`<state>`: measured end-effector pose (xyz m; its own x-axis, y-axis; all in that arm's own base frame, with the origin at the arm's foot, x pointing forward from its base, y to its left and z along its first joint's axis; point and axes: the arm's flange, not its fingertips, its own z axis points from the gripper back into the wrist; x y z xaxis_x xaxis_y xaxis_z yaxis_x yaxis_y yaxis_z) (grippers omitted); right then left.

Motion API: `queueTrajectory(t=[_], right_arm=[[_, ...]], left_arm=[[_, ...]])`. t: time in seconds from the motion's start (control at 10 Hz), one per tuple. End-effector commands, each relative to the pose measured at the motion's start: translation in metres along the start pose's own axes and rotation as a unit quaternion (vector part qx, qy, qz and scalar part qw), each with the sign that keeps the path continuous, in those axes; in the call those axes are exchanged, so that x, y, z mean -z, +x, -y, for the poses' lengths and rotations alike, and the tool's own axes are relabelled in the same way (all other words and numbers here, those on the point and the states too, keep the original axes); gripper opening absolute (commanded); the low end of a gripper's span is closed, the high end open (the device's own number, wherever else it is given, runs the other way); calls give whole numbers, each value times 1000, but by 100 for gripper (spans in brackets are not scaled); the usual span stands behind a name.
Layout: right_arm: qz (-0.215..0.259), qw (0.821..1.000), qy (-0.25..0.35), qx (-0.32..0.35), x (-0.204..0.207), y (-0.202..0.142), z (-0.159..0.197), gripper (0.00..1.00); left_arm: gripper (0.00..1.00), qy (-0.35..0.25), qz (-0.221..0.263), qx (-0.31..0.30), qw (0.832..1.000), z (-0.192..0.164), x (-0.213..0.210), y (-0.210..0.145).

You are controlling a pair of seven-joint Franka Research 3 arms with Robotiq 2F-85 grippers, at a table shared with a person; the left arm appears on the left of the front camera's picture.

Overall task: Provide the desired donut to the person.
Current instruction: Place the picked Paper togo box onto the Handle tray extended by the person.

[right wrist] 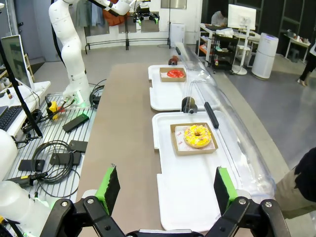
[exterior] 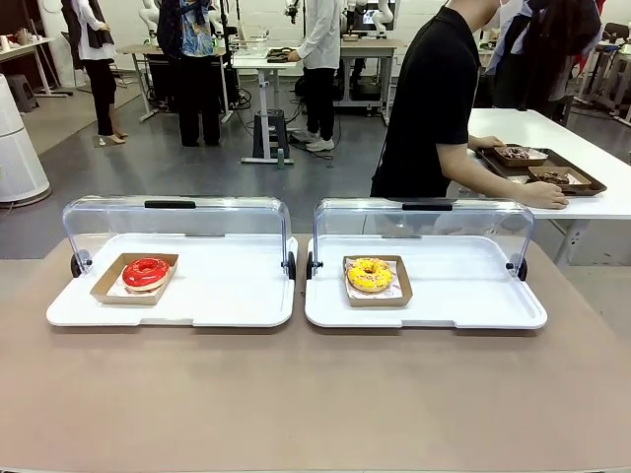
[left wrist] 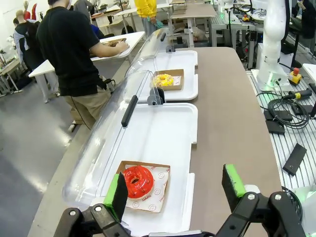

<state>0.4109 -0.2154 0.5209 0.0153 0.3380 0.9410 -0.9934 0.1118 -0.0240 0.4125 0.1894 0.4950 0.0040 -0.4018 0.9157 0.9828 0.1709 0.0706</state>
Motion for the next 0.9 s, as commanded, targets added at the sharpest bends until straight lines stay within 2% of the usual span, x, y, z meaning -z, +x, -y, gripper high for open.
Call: queueTrajectory(t=[0.0,0.8], right_arm=[[3,1000,1,-1,0,1,0,100],[3,1000,1,-1,0,1,0,100]], left_arm=[[100,1,0,4,1000,0,-1,0],[100,1,0,4,1000,0,-1,0]])
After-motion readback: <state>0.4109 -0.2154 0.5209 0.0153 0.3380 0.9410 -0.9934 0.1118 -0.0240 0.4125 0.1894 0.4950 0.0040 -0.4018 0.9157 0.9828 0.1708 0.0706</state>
